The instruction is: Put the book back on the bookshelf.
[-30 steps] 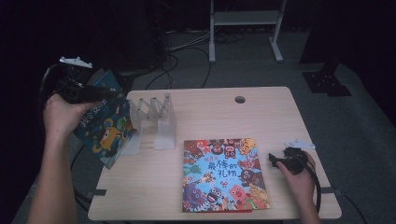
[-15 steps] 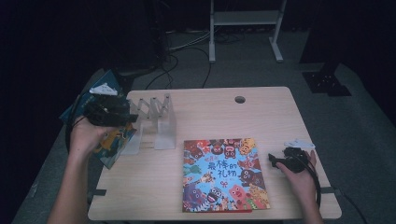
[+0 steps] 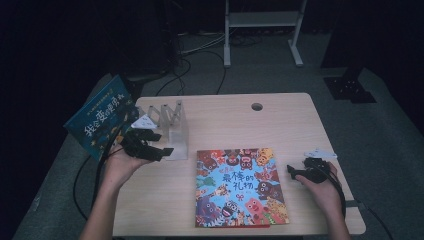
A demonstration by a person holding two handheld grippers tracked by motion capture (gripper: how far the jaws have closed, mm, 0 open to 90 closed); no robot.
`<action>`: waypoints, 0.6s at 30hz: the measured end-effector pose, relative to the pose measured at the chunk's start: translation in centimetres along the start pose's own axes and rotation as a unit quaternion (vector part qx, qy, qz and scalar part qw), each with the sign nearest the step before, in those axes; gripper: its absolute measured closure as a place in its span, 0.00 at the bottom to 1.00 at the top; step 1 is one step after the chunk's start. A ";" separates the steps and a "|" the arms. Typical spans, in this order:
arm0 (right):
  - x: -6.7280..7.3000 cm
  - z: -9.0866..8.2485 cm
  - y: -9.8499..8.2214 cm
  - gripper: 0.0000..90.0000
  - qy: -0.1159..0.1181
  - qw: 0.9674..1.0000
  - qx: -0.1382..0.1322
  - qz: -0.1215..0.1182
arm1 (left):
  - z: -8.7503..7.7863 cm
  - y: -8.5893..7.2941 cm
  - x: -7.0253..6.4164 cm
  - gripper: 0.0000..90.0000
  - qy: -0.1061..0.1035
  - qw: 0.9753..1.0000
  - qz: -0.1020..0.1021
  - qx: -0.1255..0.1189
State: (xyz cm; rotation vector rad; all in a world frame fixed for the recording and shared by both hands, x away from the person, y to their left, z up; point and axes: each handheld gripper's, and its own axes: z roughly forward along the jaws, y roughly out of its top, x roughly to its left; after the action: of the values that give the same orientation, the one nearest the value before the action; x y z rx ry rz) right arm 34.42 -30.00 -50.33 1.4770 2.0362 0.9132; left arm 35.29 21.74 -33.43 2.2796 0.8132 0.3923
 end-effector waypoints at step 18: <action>0.2 -0.9 0.4 0.37 0.024 1.000 0.007 -0.001 | 7.5 -4.3 -4.2 0.20 -0.062 0.998 -0.009 -0.017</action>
State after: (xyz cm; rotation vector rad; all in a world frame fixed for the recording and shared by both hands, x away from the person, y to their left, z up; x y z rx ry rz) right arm 33.95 -29.95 -49.44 1.4719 2.0816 0.9443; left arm 33.74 17.79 -42.05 2.2381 0.7589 0.2524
